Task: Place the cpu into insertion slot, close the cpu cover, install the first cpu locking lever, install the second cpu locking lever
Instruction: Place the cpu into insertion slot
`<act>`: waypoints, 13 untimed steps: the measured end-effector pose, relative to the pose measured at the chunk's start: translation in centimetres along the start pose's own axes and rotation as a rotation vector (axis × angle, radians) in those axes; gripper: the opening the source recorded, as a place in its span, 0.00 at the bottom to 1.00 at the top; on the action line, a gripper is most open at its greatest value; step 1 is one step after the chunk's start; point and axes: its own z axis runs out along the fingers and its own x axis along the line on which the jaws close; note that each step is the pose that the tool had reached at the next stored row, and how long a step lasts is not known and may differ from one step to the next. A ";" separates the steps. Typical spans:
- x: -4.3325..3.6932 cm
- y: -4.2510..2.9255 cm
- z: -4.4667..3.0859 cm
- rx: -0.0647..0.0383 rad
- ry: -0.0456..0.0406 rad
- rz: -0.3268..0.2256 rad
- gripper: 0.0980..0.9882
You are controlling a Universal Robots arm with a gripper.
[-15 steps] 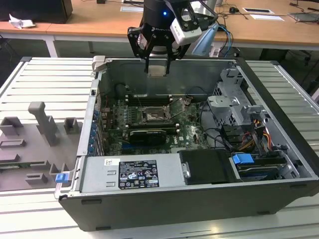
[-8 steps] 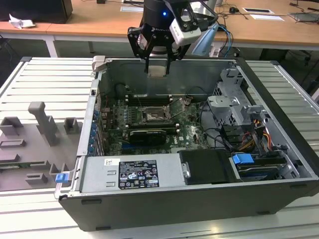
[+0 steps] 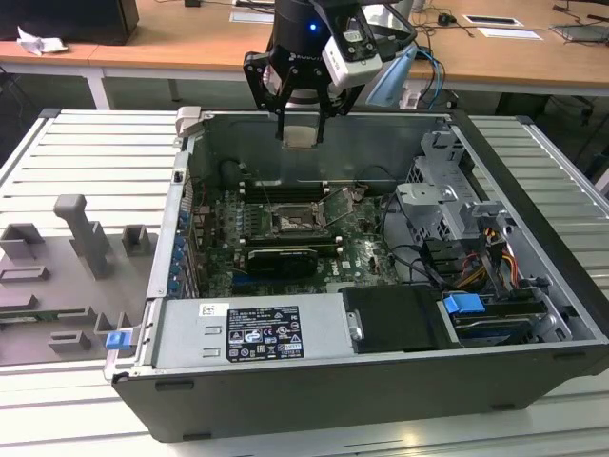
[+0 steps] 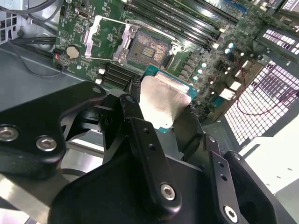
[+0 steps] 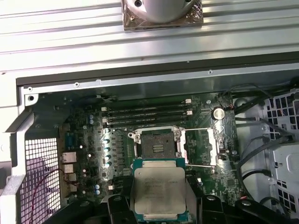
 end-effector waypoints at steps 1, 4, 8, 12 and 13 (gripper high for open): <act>0.00 0.00 0.01 0.000 -0.0002 0.002 0.48; 0.00 0.00 0.04 0.000 -0.0016 0.018 0.48; 0.00 -0.01 0.07 -0.001 -0.0030 0.033 0.48; 0.00 -0.01 0.11 -0.001 -0.0045 0.049 0.48; 0.00 -0.01 0.12 -0.001 -0.0050 0.055 0.48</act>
